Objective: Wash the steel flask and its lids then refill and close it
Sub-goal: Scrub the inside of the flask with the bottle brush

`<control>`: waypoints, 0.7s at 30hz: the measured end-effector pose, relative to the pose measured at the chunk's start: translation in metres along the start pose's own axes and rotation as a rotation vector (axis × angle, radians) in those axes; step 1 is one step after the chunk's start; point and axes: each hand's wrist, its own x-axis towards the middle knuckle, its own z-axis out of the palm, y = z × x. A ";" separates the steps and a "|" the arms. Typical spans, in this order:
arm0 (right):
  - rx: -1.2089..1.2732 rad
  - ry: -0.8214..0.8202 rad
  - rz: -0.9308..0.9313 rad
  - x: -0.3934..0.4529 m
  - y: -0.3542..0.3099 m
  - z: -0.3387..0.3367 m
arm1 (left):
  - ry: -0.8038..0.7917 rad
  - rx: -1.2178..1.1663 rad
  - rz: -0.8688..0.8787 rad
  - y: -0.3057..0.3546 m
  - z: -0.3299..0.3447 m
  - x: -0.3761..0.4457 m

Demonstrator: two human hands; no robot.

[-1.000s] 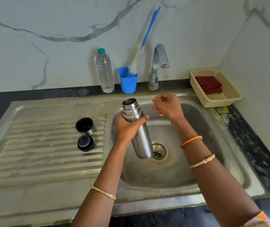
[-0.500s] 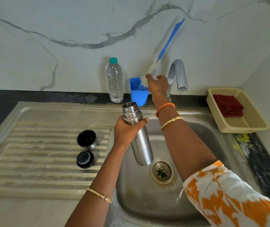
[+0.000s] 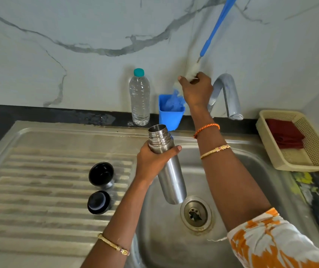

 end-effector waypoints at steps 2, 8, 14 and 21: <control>-0.016 0.038 -0.065 -0.002 -0.005 0.000 | 0.001 -0.015 0.003 0.000 -0.001 -0.001; -0.227 -0.171 0.016 -0.012 0.013 0.013 | 0.006 -0.035 0.004 0.000 -0.001 -0.006; -0.161 -0.074 -0.050 -0.010 -0.005 0.002 | 0.022 -0.042 0.012 0.005 -0.004 -0.010; -0.257 -0.147 0.004 -0.018 -0.001 0.003 | 0.018 -0.033 0.050 0.014 -0.010 -0.017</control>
